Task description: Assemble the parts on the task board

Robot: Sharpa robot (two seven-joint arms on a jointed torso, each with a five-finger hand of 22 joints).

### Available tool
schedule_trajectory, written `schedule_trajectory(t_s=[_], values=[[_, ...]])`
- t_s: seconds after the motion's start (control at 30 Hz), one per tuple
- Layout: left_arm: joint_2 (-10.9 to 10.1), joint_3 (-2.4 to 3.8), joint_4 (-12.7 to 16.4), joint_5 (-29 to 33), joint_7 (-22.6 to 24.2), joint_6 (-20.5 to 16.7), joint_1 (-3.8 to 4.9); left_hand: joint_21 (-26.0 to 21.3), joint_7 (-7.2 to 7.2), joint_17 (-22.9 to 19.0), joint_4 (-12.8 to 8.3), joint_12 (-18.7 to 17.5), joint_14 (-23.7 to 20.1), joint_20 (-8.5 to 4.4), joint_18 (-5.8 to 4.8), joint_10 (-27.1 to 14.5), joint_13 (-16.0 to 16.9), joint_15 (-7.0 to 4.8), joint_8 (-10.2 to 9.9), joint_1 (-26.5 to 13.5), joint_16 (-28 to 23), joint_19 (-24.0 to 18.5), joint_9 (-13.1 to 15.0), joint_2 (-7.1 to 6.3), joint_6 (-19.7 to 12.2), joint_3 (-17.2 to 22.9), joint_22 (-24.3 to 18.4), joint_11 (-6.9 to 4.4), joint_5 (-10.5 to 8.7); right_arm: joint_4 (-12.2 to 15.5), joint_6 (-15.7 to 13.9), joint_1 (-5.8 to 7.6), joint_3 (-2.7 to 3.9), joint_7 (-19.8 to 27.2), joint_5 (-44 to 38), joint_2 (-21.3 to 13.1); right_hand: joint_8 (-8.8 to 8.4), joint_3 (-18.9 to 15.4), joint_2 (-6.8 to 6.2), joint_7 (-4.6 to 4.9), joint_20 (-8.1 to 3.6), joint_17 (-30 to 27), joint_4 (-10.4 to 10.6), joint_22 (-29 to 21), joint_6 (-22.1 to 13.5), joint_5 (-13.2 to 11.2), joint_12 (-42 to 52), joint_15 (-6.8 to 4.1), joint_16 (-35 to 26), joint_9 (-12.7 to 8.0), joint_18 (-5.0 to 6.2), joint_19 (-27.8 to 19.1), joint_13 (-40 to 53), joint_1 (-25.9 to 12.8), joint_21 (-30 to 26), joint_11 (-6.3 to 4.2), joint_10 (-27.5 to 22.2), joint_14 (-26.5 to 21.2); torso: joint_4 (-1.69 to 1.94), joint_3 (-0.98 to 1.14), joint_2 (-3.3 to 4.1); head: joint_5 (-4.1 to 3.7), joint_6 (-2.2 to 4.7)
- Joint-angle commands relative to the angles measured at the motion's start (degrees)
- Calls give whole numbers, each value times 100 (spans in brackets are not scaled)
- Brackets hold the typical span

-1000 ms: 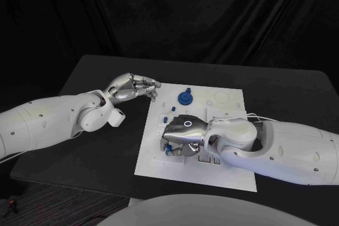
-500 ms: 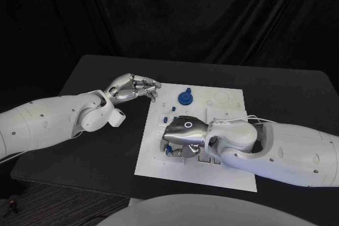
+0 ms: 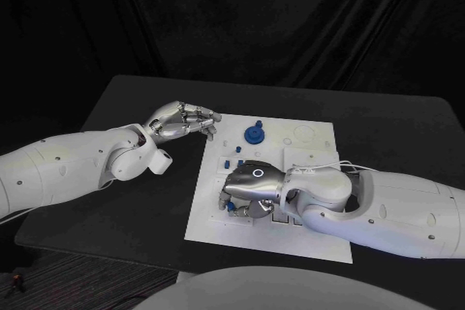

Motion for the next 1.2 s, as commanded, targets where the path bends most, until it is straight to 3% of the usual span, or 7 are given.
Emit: schedule_trajectory(t_s=[0.03, 0.7, 0.83, 0.93, 1.03, 1.1, 1.2], values=[[12, 5, 4, 49, 24, 86, -9, -34, 17, -4, -21, 36, -46, 9, -80, -39, -8, 14, 35, 3, -25, -44, -4, 45, -7, 12, 11, 19, 37, -33, 46, -36, -22, -59, -66, -10, -25, 44, 36, 6, 14, -4, 0, 572, -36, -27, 8, 43, -8, -9, -54, -3, 13, 1, -20, -214, 244, 57, 0, -1, 0, 5, -1], [19, 5, -6, 49, -54, 122, -14, -37, 21, -7, -22, 36, -48, 9, -82, -44, -13, 16, 35, -2, -25, -48, -5, 49, -12, 16, 15, 22, 38, -24, 106, -41, -22, -126, -66, -10, -104, 58, -9, 43, 39, -13, 68, 555, -119, -106, -109, 83, -22, -21, -48, -37, -11, -148, -84, -163, 97, 35, 1, -1, 0, 15, -1], [21, 5, -9, 49, -58, 126, -16, -37, 21, -7, -22, 36, -48, 9, -82, -44, -13, 16, 35, -2, -25, -48, -5, 49, -12, 16, 15, 22, 38, -44, 285, -41, -22, -166, -12, -19, -295, -58, -199, 221, 168, -201, 182, 465, -996, -253, -302, 297, -189, -227, -22, -193, -40, -423, -518, 79, -940, -108, -2, 0, 0, 20, -1], [21, 5, -10, 49, -62, 128, -17, -39, 23, -9, -23, 36, -48, 9, -83, -46, -16, 18, 34, -4, -24, -51, -5, 50, -15, 19, 17, 23, 38, -56, 344, -41, -22, -158, 23, -35, -281, -505, -256, 46, 280, -295, 242, 419, -1634, -317, -272, 386, -258, -397, 4, -294, -28, -520, -756, 215, -1777, -218, -2, 0, 0, 18, -1], [20, 5, -12, 49, -68, 132, -18, -39, 23, -9, -23, 36, -48, 9, -83, -46, -16, 18, 34, -4, -24, -51, -5, 50, -15, 19, 17, 23, 38, -52, 265, -40, -22, -105, 41, -76, -300, -1061, -415, -38, 337, -336, 697, 396, -2115, -430, -262, 394, -269, -486, 53, -342, -26, -391, -886, 257, -2203, -284, -2, 1, 0, 13, -1], [14, 5, -11, 49, -70, 133, -20, -39, 23, -9, -23, 36, -48, 9, -83, -46, -16, 18, 34, -4, -24, -51, -5, 50, -15, 19, 17, 23, 38, -24, 57, -38, -22, -4, 50, -149, -294, -1340, -569, -78, 343, -340, 1076, 390, -2251, -494, -242, 386, -259, -493, 68, -355, -25, -267, -924, 278, -2356, -301, -3, 2, 0, 9, -1], [2, 5, -6, 49, -68, 129, -21, -39, 23, -9, -23, 36, -48, 9, -83, -46, -16, 18, 34, -4, -24, -51, -5, 50, -15, 19, 17, 23, 38, 61, -307, -5, -21, 151, 109, -304, -276, -1459, -643, -99, 332, -318, 1098, 397, -2208, -557, -228, 360, -234, -484, 70, -353, -23, -359, -903, 287, -2432, -301, -2, 1, -1, -11, -1]])
